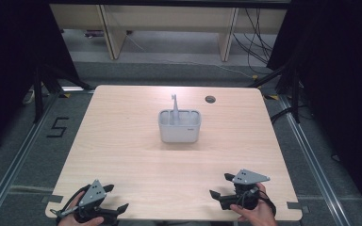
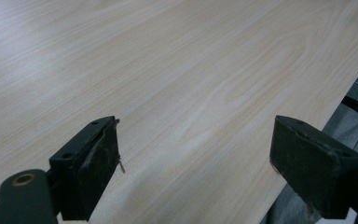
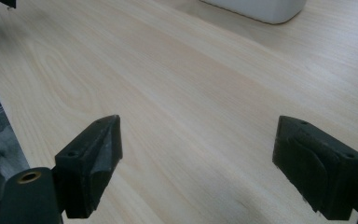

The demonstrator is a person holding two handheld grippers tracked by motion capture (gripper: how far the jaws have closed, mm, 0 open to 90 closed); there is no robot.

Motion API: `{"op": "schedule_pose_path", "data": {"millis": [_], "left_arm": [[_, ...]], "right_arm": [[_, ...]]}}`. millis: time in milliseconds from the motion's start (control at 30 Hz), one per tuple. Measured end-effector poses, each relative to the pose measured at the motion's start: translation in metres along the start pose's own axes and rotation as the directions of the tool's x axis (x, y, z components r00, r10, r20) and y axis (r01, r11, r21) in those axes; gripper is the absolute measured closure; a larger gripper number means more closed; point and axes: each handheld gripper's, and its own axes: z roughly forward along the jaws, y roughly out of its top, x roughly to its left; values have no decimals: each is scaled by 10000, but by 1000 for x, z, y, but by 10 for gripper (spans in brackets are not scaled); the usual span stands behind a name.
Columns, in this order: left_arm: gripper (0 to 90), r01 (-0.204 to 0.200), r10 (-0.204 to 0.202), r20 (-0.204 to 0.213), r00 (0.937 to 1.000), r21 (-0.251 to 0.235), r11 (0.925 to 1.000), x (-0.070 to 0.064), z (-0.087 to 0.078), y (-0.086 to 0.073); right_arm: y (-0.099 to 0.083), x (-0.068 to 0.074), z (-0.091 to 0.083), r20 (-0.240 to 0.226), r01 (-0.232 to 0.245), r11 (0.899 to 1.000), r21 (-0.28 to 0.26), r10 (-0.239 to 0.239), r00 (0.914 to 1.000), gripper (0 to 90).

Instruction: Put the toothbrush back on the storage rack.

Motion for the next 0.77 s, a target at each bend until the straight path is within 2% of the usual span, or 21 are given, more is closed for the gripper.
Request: {"op": "schedule_pose_path", "data": {"millis": [233, 267, 333, 433, 600, 633, 667, 700, 767], "left_arm": [[149, -40, 40, 7, 10000, -11, 10000, 0, 0, 0], [149, -38, 38, 7, 10000, -11, 10000, 0, 0, 0], [149, -14, 14, -2, 10000, -15, 10000, 0, 0, 0], [149, 0, 0, -2, 10000, -16, 10000, 0, 0, 0], [149, 1, -1, -1, 10000, -15, 10000, 0, 0, 0], [149, -19, 19, -2, 10000, -17, 10000, 0, 0, 0], [149, -51, 51, 2, 10000, -9, 10000, 0, 0, 0], [150, -39, 39, 6, 10000, 2, 10000, 0, 0, 0], [149, -20, 20, -14, 10000, -44, 10000, 0, 1, 0]], "right_arm": [[0, 0, 0, -26, 107, 9999, 10, -107, 9999, 166], [0, 1, 0, 33, -67, 10000, 69, 67, 10000, 166], [0, 0, 0, 14, 192, 9998, -39, -192, 9998, 166], [0, 0, 0, 7, 9, 10000, 31, -9, 10000, 166], [0, -1, 1, -267, 166, 9998, 65, -164, 9995, 166], [0, -1, 1, -139, 247, 9997, 33, -246, 9996, 166], [0, -1, 1, -287, 72, 10000, 69, -70, 9996, 166], [0, -1, 1, -43, 216, 9998, -27, -216, 9998, 166], [0, -2, 1, 75, 342, 9994, -70, -342, 9994, 166]]}}
